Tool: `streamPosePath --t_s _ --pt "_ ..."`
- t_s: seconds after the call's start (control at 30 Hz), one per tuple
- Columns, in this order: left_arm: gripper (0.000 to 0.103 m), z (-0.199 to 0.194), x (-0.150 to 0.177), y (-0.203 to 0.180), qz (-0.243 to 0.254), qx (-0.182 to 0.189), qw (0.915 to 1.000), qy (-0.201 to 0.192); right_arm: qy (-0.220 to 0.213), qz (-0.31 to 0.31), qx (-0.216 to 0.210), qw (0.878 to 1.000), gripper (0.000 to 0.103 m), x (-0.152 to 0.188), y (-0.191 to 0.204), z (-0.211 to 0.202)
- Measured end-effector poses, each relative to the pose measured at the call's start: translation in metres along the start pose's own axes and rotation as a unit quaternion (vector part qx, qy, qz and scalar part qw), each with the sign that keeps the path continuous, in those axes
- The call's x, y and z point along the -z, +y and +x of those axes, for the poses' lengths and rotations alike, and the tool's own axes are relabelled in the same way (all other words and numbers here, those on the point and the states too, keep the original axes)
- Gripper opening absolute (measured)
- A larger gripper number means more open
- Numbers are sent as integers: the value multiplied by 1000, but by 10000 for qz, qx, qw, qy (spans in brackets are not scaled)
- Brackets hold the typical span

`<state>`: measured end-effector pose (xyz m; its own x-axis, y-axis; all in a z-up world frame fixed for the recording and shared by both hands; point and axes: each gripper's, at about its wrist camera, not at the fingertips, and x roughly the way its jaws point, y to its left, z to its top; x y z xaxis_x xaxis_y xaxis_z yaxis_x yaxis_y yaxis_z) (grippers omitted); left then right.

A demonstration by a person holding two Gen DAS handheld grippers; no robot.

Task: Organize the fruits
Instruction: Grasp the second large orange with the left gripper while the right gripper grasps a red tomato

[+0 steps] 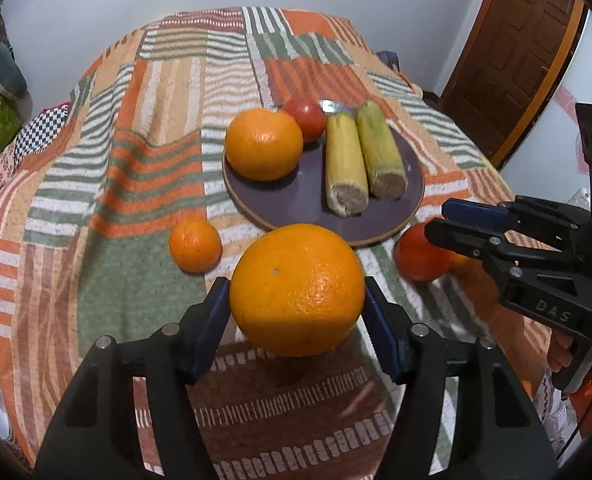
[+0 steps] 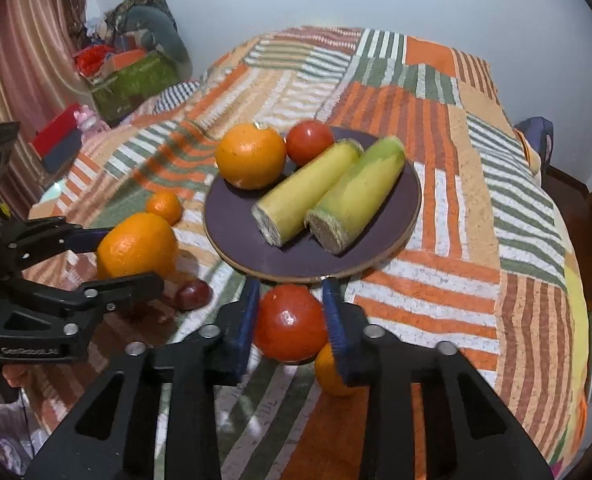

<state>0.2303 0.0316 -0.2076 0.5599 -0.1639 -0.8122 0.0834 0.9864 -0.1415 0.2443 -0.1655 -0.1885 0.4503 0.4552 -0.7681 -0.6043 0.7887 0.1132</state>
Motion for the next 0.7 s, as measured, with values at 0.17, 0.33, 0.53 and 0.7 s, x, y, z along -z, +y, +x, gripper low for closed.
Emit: streamPosePath --t_s 0.17,0.33,0.53,0.7 --pt "64 -7 -7 0 -38 11 9999 -127 4 -53 -79 10000 29 -3 2 -3" --pt "64 -7 -3 2 -26 8 10000 -89 312 -285 27 9991 40 6 7 14" --pt "64 2 1 7 -83 -42 9999 58 408 -648 260 9967 45 6 13 26" --pt "64 1 -1 8 -125 7 9999 28 528 -932 366 9936 45 6 18 35"
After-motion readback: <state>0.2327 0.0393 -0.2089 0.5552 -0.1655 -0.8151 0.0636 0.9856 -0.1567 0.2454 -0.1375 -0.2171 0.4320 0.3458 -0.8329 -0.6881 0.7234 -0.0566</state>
